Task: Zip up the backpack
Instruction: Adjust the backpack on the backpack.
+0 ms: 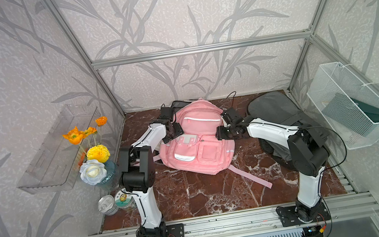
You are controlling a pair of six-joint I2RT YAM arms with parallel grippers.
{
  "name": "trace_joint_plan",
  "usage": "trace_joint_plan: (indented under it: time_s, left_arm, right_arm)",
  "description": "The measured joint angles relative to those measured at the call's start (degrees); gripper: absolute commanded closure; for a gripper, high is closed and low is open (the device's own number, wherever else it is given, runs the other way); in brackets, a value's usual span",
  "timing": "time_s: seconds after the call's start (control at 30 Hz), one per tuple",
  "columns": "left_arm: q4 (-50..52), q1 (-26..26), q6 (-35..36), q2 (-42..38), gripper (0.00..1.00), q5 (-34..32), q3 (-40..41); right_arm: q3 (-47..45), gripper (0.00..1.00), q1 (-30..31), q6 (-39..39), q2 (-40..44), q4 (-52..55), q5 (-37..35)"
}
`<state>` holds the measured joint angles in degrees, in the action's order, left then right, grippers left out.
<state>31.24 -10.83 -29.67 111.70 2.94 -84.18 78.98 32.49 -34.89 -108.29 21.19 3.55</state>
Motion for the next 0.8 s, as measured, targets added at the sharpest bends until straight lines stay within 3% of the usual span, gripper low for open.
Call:
trace_joint_plan:
  time_s: [0.17,0.5,0.8]
  left_arm:
    - [-0.1,-0.1,0.2,0.6,0.41,1.7,-1.0]
    - [-0.4,-0.2,0.3,1.3,0.41,1.9,-1.1]
    - [-0.4,-0.2,0.4,1.3,0.41,1.8,-1.2]
  right_arm:
    - [0.0,0.41,-0.9,-0.3,0.0,0.2,-0.9]
    - [0.4,0.45,-9.5,-1.3,0.0,-0.5,2.9]
    - [10.8,0.56,-10.3,1.0,-7.1,-0.5,4.2]
